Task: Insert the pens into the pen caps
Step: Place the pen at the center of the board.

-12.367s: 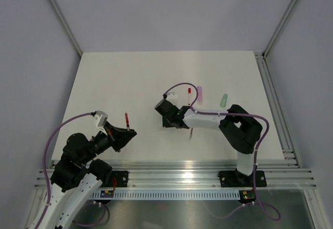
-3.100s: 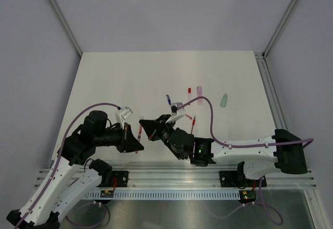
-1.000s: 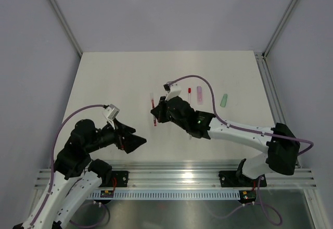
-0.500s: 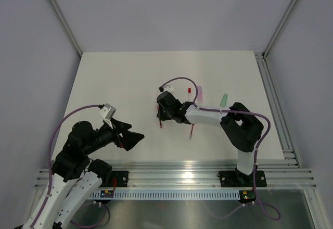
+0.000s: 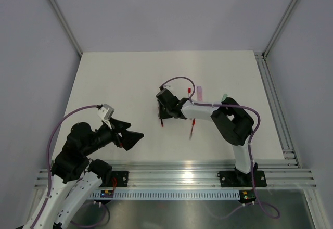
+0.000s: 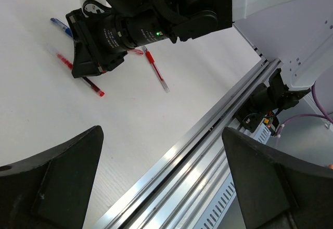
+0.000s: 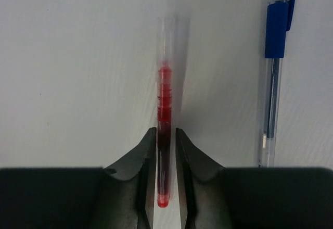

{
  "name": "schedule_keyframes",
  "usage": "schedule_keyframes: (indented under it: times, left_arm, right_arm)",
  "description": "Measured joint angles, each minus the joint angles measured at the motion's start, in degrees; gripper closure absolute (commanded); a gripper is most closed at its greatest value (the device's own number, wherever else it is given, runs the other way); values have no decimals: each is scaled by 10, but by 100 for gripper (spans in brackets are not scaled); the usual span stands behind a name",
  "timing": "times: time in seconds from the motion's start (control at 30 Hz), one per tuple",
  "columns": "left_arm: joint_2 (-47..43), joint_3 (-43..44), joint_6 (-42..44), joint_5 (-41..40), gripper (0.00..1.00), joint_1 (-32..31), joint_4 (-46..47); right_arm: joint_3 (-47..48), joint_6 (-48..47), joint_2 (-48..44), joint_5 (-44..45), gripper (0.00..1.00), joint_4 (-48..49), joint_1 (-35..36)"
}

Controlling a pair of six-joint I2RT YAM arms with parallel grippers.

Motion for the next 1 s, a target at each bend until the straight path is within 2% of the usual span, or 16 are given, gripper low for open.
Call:
schedule_keyframes:
  times: [0.23, 0.53, 0.63, 0.77, 0.9, 1.0]
  left_arm:
    - [0, 0, 0, 0, 1, 1, 0]
    - [2, 0, 0, 0, 1, 5, 0]
    - [2, 0, 0, 0, 1, 7, 0]
    - [4, -3, 0, 0, 1, 9, 0]
    - [7, -3, 0, 0, 1, 10, 1]
    - [12, -3, 1, 1, 1, 11, 3]
  right_arm:
    - [11, 5, 4, -3, 59, -13, 0]
    - [-2, 10, -23, -6, 58, -24, -1]
    - [-31, 10, -76, -7, 58, -25, -1]
    - [-94, 10, -191, -4, 58, -19, -1]
    - [-179, 16, -314, 28, 59, -24, -1]
    - [-231, 30, -377, 66, 59, -67, -2]
